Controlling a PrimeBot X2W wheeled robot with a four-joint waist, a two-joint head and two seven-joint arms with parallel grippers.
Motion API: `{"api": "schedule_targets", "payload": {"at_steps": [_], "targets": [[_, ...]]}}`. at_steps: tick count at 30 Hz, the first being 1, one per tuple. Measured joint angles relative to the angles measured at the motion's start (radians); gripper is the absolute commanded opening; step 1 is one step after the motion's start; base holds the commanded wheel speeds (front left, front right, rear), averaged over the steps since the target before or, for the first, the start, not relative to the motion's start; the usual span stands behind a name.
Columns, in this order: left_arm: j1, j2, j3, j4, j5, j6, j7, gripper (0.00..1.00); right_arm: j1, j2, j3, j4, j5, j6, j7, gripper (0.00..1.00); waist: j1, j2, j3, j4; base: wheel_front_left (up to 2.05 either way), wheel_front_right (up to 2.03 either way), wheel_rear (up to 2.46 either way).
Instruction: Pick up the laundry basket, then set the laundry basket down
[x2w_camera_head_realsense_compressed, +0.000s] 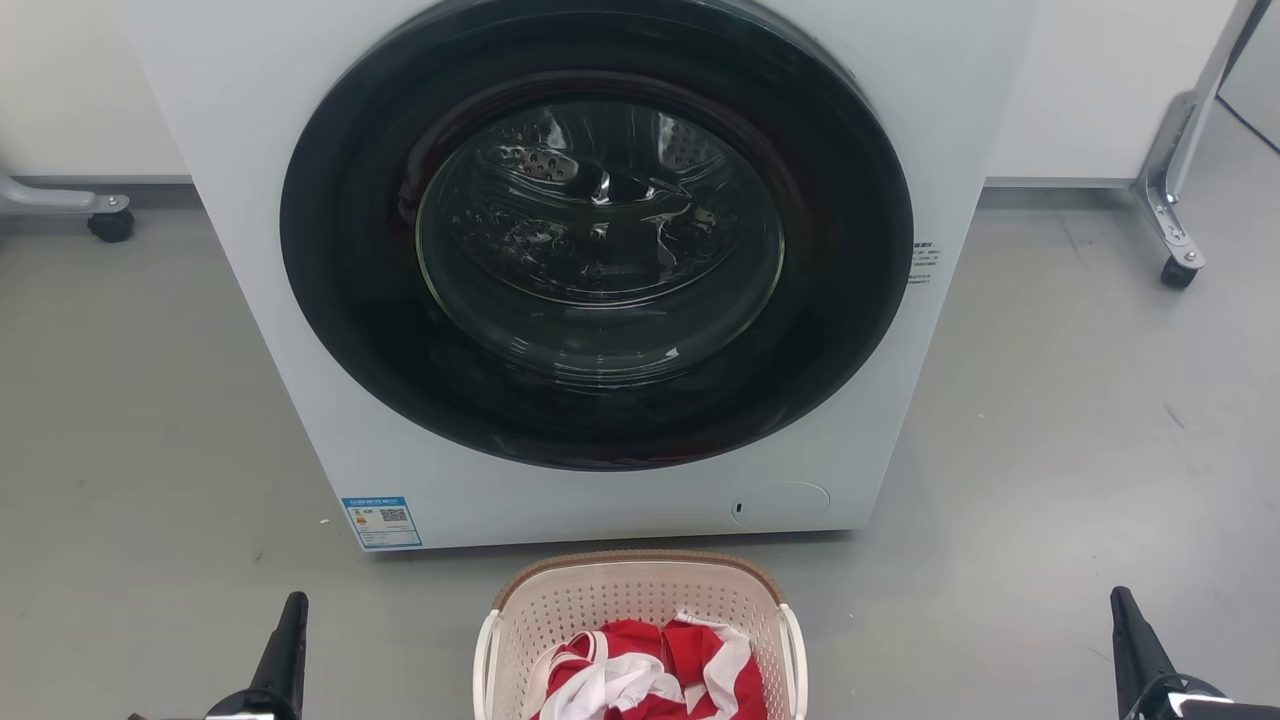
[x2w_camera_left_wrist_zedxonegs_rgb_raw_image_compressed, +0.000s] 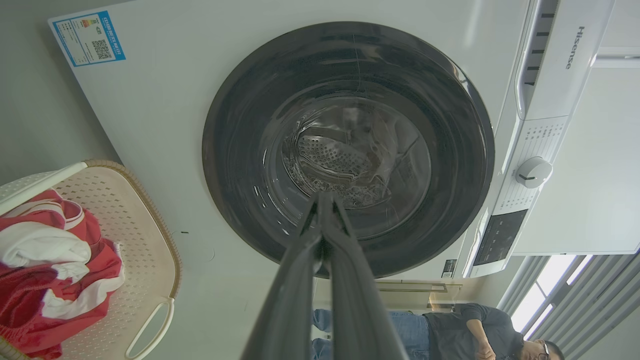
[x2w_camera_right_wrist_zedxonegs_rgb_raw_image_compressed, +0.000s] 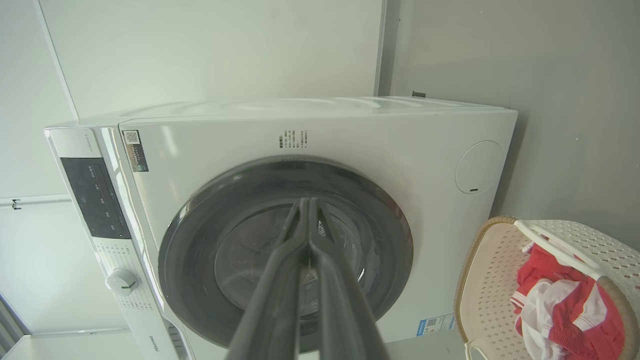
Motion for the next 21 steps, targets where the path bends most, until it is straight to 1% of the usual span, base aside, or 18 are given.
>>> {"api": "schedule_targets", "payload": {"at_steps": [21], "targets": [[0.0, 0.0, 0.0, 0.0, 0.0, 0.0, 0.0, 0.0, 0.0, 0.0, 0.0, 0.0, 0.001, 0.0, 0.0, 0.0, 0.0, 0.0, 0.0, 0.0, 0.0, 0.0, 0.0]]}}
